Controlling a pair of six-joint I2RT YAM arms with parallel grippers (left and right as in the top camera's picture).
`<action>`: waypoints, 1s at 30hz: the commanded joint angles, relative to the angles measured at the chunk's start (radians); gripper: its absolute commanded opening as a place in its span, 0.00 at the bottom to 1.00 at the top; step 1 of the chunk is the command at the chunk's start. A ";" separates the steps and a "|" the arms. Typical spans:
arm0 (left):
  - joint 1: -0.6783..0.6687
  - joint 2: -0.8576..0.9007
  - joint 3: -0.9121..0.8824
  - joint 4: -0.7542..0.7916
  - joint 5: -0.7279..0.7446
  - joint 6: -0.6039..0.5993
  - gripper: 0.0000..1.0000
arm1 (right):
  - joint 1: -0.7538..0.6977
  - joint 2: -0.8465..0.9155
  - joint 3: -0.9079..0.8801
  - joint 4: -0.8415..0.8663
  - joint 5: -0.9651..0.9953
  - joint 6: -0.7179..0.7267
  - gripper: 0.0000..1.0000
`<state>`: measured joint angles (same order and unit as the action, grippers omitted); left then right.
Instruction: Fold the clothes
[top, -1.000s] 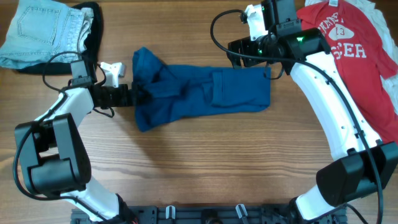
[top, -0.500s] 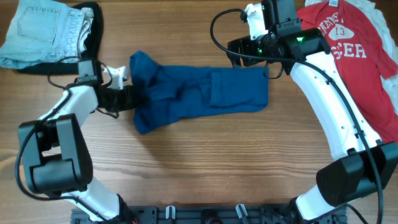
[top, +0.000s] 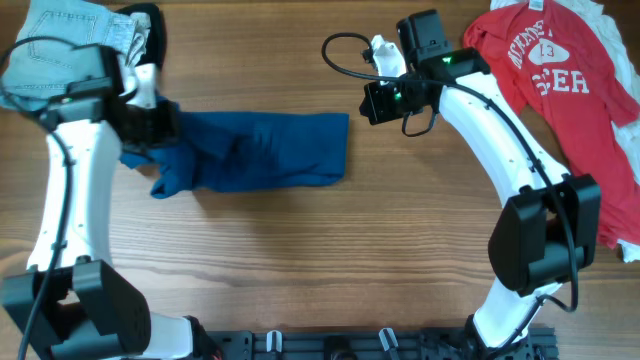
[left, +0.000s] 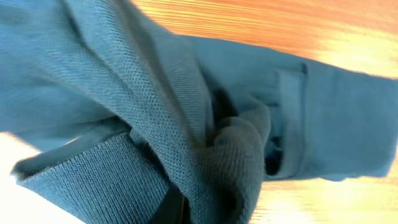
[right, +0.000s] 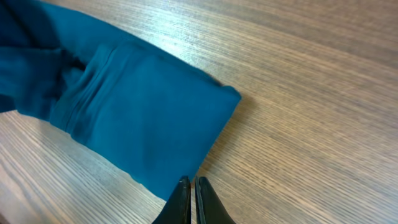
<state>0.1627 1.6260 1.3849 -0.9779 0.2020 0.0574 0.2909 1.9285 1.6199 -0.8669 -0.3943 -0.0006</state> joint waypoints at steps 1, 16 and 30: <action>-0.156 0.009 0.008 0.017 -0.010 -0.016 0.04 | -0.005 0.003 -0.009 0.019 -0.053 0.000 0.04; -0.573 0.218 0.009 0.272 0.077 -0.145 0.04 | -0.262 -0.243 0.003 0.024 -0.080 0.002 0.04; -0.636 0.207 0.043 0.469 0.097 -0.229 1.00 | -0.273 -0.242 0.003 0.044 -0.077 0.003 0.07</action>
<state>-0.5041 1.8412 1.3945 -0.5182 0.2829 -0.1040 0.0177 1.6875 1.6161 -0.8341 -0.4492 -0.0006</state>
